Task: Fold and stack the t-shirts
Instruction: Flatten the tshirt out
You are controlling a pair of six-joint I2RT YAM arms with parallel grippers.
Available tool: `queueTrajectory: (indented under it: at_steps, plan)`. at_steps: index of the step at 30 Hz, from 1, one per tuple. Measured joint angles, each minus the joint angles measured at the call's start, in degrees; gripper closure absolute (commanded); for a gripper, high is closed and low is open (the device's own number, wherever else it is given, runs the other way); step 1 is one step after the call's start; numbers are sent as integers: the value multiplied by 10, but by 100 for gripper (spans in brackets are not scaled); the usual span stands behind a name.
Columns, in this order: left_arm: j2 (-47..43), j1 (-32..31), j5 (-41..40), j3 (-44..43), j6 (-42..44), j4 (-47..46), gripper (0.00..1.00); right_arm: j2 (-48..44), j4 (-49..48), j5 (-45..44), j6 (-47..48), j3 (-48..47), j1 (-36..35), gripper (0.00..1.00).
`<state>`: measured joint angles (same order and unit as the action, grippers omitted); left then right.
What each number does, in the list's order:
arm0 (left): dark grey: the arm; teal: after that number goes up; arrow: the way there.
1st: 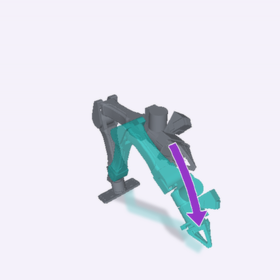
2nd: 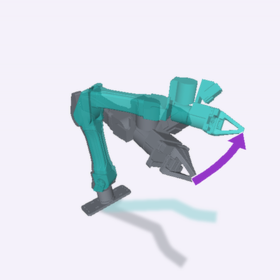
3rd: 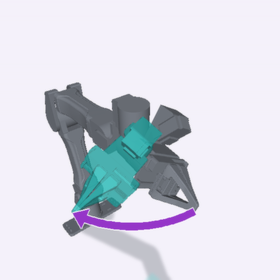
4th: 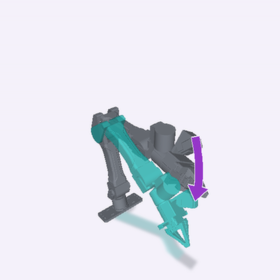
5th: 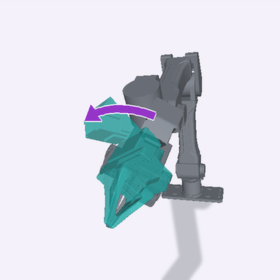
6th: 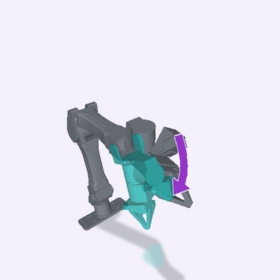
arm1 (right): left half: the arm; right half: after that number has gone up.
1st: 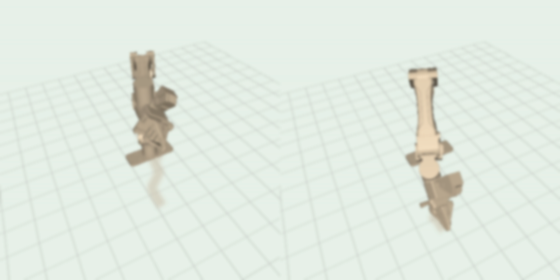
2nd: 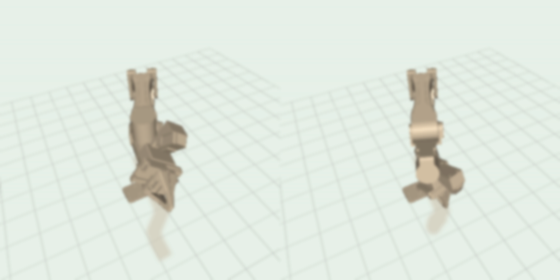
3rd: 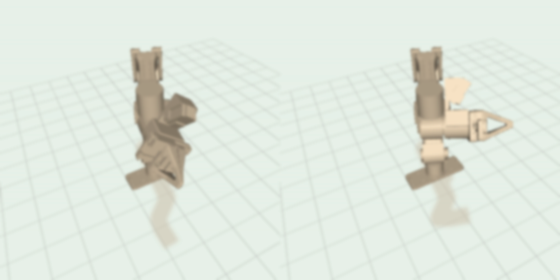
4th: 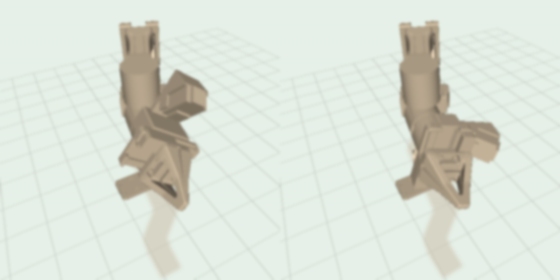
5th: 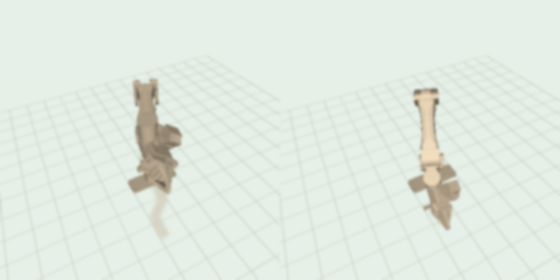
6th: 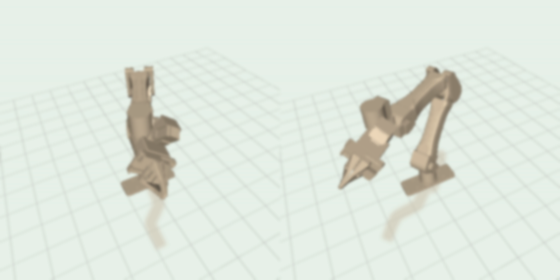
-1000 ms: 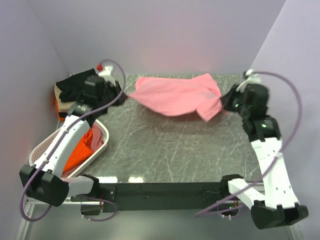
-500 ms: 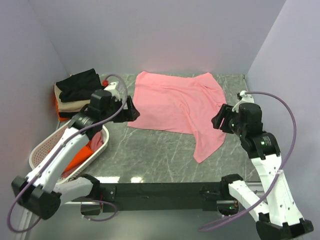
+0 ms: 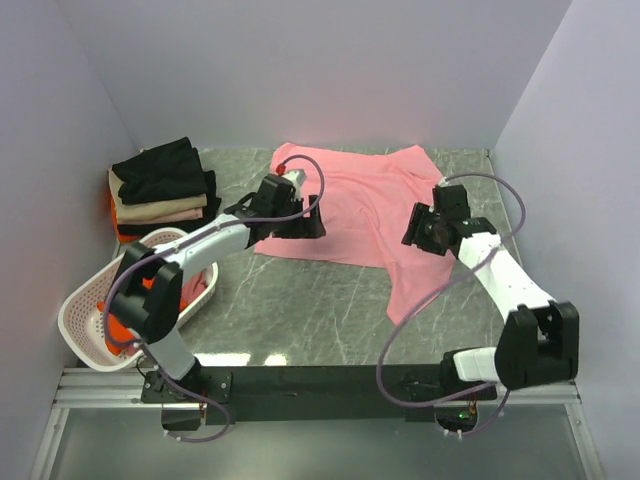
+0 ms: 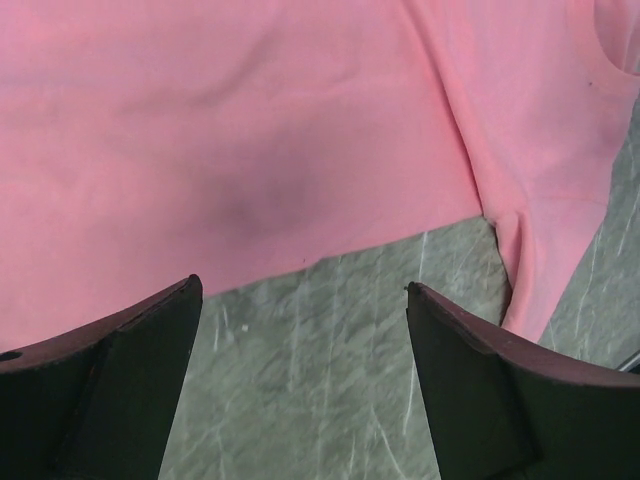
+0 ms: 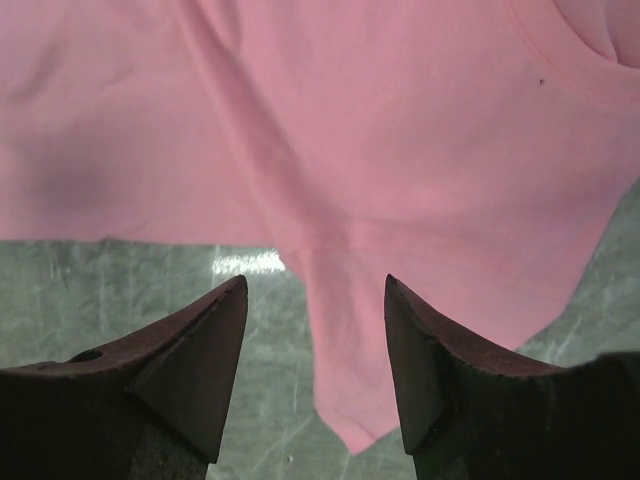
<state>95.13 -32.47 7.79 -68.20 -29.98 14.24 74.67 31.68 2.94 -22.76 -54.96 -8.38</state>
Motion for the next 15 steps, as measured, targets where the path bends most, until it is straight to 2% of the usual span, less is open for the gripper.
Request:
queueTrajectory:
  at_steps: [9,15]
  plan:
    - [75,0,14,6,-10,-57,10,138,-39,44,-13,-4,62,36]
    - [75,19,18,64,-10,-79,10,165,-42,52,-15,-5,80,37]
